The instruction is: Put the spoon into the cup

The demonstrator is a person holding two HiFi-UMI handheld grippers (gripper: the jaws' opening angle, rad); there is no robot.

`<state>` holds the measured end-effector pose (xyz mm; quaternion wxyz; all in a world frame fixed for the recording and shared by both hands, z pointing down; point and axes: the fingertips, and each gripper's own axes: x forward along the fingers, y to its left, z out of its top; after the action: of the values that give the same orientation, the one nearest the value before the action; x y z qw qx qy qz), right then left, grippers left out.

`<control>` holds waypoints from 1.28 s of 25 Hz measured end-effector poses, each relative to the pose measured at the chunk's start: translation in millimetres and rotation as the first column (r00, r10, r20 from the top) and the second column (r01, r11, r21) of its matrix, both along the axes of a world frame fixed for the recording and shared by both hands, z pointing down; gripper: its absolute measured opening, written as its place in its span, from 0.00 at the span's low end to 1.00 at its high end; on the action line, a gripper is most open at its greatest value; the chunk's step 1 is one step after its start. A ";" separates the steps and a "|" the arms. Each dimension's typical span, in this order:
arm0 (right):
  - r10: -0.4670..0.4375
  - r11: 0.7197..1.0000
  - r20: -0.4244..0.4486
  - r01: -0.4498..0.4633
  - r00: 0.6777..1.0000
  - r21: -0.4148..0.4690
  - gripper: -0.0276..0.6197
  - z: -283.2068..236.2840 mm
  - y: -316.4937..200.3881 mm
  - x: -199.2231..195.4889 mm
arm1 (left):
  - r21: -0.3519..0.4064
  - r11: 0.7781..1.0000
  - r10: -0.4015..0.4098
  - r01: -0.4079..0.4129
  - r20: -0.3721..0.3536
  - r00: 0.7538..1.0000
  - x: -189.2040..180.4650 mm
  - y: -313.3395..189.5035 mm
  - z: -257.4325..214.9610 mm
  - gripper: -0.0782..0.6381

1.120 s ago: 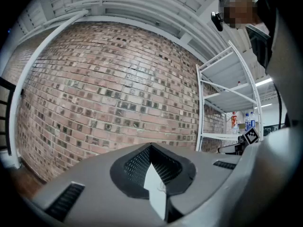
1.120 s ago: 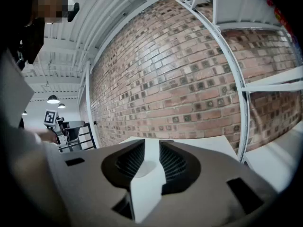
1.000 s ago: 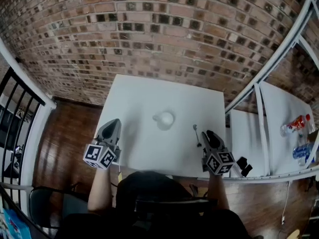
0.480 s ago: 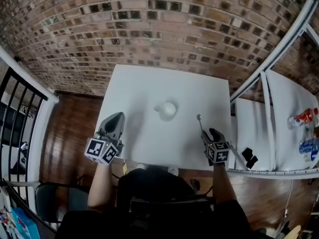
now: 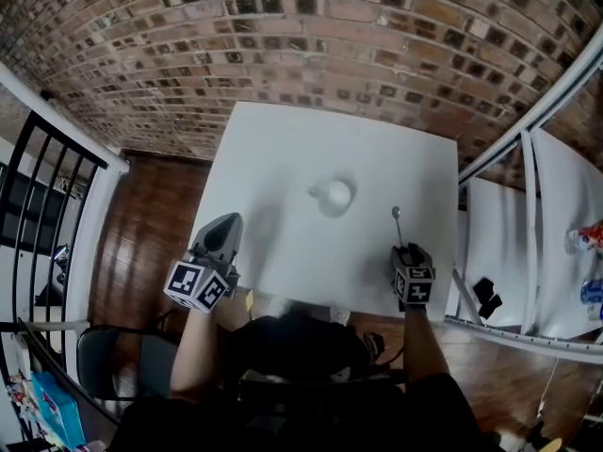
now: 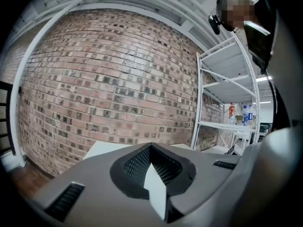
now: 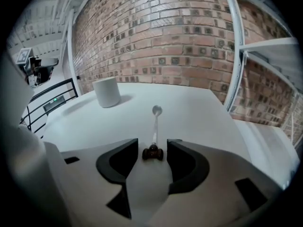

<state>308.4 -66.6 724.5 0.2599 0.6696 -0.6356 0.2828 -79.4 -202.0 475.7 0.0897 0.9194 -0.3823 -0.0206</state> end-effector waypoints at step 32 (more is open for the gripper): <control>0.019 0.986 -0.013 -0.017 1.000 0.166 0.24 -73.9 -25.4 -4.7 | 0.039 0.999 0.005 -0.003 -0.044 0.999 -8.4 5.7 -10.2 0.11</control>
<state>303.7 -91.9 650.6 0.2051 0.6967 -0.6491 0.2264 -87.8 -196.4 465.6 0.0801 0.9211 -0.3779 -0.0481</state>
